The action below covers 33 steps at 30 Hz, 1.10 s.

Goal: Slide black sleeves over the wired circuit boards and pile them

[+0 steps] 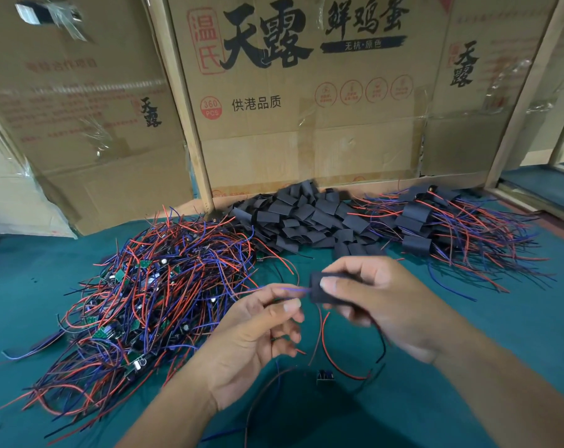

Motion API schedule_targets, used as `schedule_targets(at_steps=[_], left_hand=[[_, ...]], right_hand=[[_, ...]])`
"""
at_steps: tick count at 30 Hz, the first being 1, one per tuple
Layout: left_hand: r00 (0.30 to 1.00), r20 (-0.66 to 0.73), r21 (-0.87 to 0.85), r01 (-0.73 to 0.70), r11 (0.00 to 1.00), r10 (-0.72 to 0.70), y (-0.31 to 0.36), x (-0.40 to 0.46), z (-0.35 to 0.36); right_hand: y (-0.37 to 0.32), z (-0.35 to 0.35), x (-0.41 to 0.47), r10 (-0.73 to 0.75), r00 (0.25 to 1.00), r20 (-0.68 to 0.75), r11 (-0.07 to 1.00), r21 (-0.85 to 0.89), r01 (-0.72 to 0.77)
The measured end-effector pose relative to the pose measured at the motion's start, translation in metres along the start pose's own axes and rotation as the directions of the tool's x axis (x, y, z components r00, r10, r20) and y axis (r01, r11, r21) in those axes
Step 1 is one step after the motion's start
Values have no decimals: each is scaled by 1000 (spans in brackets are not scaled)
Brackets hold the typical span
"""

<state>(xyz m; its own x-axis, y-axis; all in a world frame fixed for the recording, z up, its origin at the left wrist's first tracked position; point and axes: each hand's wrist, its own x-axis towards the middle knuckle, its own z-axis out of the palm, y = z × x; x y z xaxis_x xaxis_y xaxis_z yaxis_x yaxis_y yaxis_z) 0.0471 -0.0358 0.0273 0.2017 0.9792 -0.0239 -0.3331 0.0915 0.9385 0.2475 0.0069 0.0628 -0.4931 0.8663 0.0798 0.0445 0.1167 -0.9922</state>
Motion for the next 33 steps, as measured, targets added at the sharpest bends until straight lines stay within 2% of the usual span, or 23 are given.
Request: schedule_targets(at_steps=[3,5,9,12,13,15,17,18,19,21,23,27,30,33], left_hand=[[999,-34,7,2,1000,-2,-3,3,-2],[999,-51,33,1,999,1,-6,5,-3],[998,-61,45,13,999,-11,-10,5,-2],[998,-59,44,31,999,-28,-11,6,-3],[998,-60,49,36,998,-33,-11,6,-4],[997,-62,51,48,998,-44,-11,7,-5],[995,-80,49,61,997,-57,-12,8,-6],[995,-84,50,66,997,-61,-13,9,-6],[995,-84,56,67,996,-63,-14,10,-6],[995,-87,83,63,995,-56,-14,10,-4],[992,-116,139,60,988,-44,-16,9,-1],[977,-209,205,96,974,-52,-17,9,-2],[960,-277,218,98,971,-34,-18,12,-6],[945,-327,227,88,970,-9,-18,13,-10]], right_hand=[[-15,-33,23,-41,986,-165,998,-63,31],[-25,-68,48,-65,960,-273,985,-170,19],[-37,-152,111,-54,868,-494,938,-322,-125],[-33,-199,149,24,745,-666,880,-339,-332],[-29,-208,157,73,712,-698,836,-347,-425],[-19,-222,163,93,652,-752,665,-440,-603],[-15,-226,162,3,613,-790,464,-542,-700],[-16,-220,161,-33,615,-788,407,-572,-712],[-17,-212,161,-68,640,-765,379,-613,-693],[-24,-183,161,-117,749,-652,380,-726,-573],[-30,-145,159,-156,847,-508,431,-807,-404],[-33,-51,149,-104,967,-231,548,-825,-138],[-26,15,146,-114,993,20,573,-816,82],[-28,69,146,-115,976,184,625,-750,215]])
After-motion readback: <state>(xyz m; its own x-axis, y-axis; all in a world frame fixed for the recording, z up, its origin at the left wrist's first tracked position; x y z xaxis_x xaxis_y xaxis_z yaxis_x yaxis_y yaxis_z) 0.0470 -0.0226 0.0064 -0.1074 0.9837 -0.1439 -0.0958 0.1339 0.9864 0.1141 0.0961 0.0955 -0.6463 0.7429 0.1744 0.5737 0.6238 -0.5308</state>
